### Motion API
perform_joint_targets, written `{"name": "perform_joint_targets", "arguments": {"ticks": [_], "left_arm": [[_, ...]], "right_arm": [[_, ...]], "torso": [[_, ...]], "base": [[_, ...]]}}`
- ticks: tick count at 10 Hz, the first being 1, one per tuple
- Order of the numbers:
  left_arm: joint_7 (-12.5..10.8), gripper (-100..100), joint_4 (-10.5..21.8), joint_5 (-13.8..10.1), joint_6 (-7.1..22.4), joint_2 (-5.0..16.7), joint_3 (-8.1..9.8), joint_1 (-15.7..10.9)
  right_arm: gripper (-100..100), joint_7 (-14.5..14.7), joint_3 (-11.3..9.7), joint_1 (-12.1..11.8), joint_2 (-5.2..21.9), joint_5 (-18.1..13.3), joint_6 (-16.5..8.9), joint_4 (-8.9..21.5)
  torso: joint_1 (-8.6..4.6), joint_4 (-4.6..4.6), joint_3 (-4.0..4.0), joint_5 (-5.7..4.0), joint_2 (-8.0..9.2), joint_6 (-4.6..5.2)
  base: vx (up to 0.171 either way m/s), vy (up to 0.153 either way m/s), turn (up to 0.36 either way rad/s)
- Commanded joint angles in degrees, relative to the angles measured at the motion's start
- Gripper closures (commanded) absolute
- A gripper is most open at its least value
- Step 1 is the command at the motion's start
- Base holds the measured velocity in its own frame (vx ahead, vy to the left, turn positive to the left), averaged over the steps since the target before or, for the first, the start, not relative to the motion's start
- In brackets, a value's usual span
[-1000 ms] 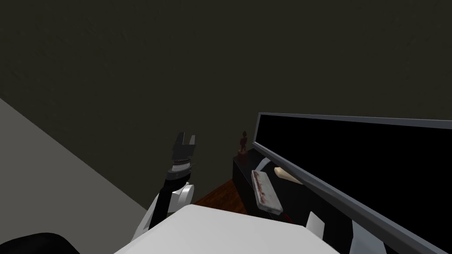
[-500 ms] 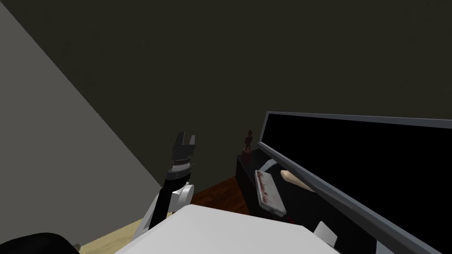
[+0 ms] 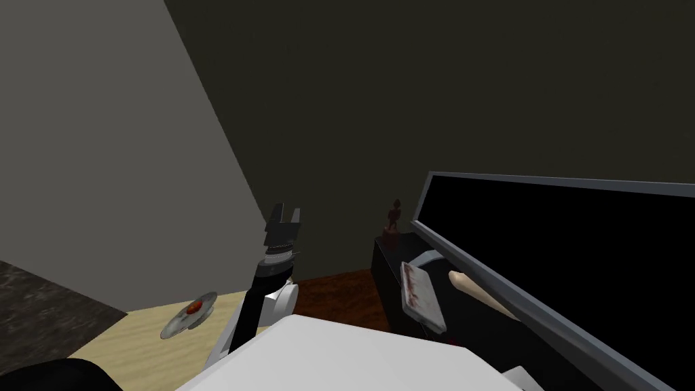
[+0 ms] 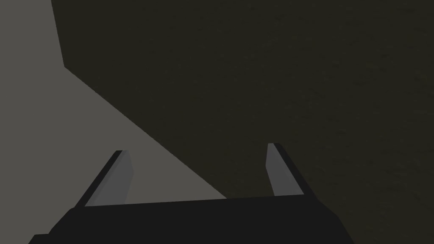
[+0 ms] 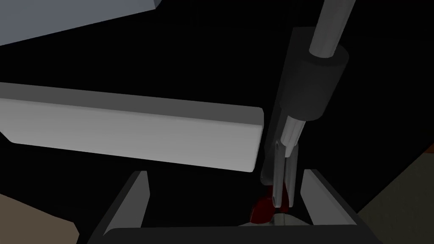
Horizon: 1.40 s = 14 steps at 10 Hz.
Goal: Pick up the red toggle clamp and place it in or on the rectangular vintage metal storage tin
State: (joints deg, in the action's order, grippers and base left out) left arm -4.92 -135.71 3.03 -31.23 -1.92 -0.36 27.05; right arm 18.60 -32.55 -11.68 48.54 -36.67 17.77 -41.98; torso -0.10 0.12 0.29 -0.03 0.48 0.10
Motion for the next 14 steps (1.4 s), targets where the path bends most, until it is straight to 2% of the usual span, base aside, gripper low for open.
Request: {"name": "perform_joint_targets", "arguments": {"ticks": [1, 2, 3, 4, 5, 6, 7, 8, 9, 10, 11, 13, 14], "left_arm": [[0.0, 0, 0.0, 0.0, 0.0, 0.0, 0.0, 0.0], [0.0, 0, 0.0, 0.0, 0.0, 0.0, 0.0, -0.01], [0.0, 0, 0.0, 0.0, 0.0, 0.0, 0.0, 0.0], [0.0, 0, 0.0, 0.0, 0.0, 0.0, 0.0, 0.0], [0.0, 0, 0.0, 0.0, 0.0, 0.0, 0.0, 0.0], [0.0, 0, 0.0, 0.0, 0.0, 0.0, 0.0, 0.0], [0.0, 0, 0.0, 0.0, 0.0, 0.0, 0.01, 0.01], [0.0, 0, 0.0, 0.0, 0.0, 0.0, 0.0, 0.0], [0.0, 0, 0.0, 0.0, 0.0, 0.0, 0.01, 0.01], [0.0, 0, 0.0, 0.0, 0.0, 0.0, 0.01, 0.0], [0.0, 0, 0.0, 0.0, 0.0, 0.0, 0.01, 0.01], [0.0, 0, 0.0, 0.0, 0.0, 0.0, 0.01, 0.01], [0.0, 0, -0.01, 0.0, 0.0, 0.01, 0.02, 0.03]], "right_arm": [[-100, -2.5, 1.89, 0.13, -1.26, -0.01, -0.45, 2.65], [-100, -2.5, 1.89, 0.13, -1.26, -0.01, -0.45, 2.65], [-100, -4.36, 3.73, 0.24, -2.48, 0.0, -0.55, 5.15], [-100, -4.36, 3.73, 0.24, -2.48, 0.0, -0.55, 5.26], [-100, -6.22, 5.57, 0.35, -3.7, 0.01, -0.65, 7.26], [-100, -6.22, 5.57, 0.35, -3.7, 0.01, -0.65, 7.88], [-100, -8.08, 7.42, 0.46, -4.93, 0.02, -0.76, 10.49], [-100, -8.08, 7.42, 0.46, -4.93, 0.02, -0.76, 10.49], [-100, -9.94, 9.26, 0.57, -6.15, 0.03, -0.86, 13.04], [-100, -9.94, 9.26, 0.57, -6.15, 0.03, -0.86, 13.11], [-100, -11.8, 11.1, 0.69, -7.37, 0.04, -0.97, 15.73], [-100, -11.66, 10.83, 0.2, -6.94, 0.09, -1.12, 14.71], [100, -11.76, 10.89, 0.26, -6.99, 0.09, -1.07, 14.85]], "torso": [[0.0, 0.0, 0.0, 0.0, 0.0, 0.0], [0.08, 0.01, 0.06, 0.02, 0.13, 0.01], [0.08, 0.01, 0.02, 0.03, 0.03, 0.03], [0.02, 0.0, 0.04, 0.01, 0.1, 0.05], [0.04, 0.0, 0.0, 0.01, -0.01, 0.02], [0.04, 0.0, 0.01, 0.01, 0.05, 0.03], [0.03, 0.0, 0.01, 0.01, 0.02, 0.07], [0.06, 0.01, 0.05, 0.01, 0.1, 0.04], [0.0, 0.0, 0.01, 0.01, 0.02, 0.06], [0.02, 0.01, 0.06, 0.01, 0.13, 0.07], [-0.02, 0.01, 0.04, 0.01, 0.06, 0.08], [0.03, 0.01, 0.02, 0.02, 0.03, 0.09], [-0.12, -0.06, -0.13, -0.01, -0.24, 0.15]], "base": [[-0.2, -0.001, 0.451], [-0.158, 0.004, 0.387], [-0.178, -0.012, 0.36], [-0.148, 0.004, 0.412], [-0.17, 0.012, 0.459], [-0.159, 0.015, 0.341], [-0.184, 0.028, 0.451], [-0.154, 0.018, 0.42], [-0.191, 0.031, 0.4], [-0.162, 0.031, 0.327], [-0.182, 0.05, 0.451], [-0.099, 0.039, 0.217], [-0.011, 0.005, -0.013]]}}
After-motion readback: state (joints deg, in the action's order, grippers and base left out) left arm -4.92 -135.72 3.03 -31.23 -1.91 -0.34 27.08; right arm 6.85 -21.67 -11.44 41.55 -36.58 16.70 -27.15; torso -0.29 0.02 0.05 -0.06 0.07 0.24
